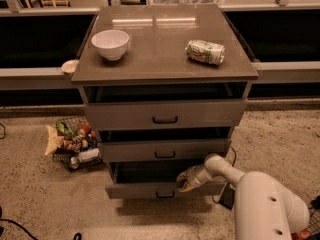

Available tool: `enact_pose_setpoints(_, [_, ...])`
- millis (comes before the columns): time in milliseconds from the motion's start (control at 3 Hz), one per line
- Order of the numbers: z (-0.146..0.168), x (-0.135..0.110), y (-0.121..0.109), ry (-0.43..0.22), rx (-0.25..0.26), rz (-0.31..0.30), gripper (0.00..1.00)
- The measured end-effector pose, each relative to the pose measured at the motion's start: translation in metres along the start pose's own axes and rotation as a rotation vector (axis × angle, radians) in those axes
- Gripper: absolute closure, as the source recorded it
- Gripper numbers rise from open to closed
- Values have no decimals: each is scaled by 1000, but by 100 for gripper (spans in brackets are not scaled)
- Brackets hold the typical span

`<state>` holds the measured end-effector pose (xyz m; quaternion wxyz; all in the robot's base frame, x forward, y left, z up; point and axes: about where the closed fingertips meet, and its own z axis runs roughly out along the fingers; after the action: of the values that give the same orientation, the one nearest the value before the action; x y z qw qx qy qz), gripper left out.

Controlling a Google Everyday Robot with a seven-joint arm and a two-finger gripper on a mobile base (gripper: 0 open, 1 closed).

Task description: Open bottom drawer

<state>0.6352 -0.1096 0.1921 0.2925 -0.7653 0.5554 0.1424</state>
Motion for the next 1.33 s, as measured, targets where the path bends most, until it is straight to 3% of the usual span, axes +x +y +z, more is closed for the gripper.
enact_pose_setpoints(333, [0, 0, 0, 0, 0, 0, 36])
enact_pose_setpoints(667, [5, -3, 14, -33, -29, 11, 5])
enact_pose_setpoints(1000, [4, -9, 26, -48, -39, 17, 0])
enact_pose_setpoints(1333, [17, -13, 39, -64, -105, 52, 0])
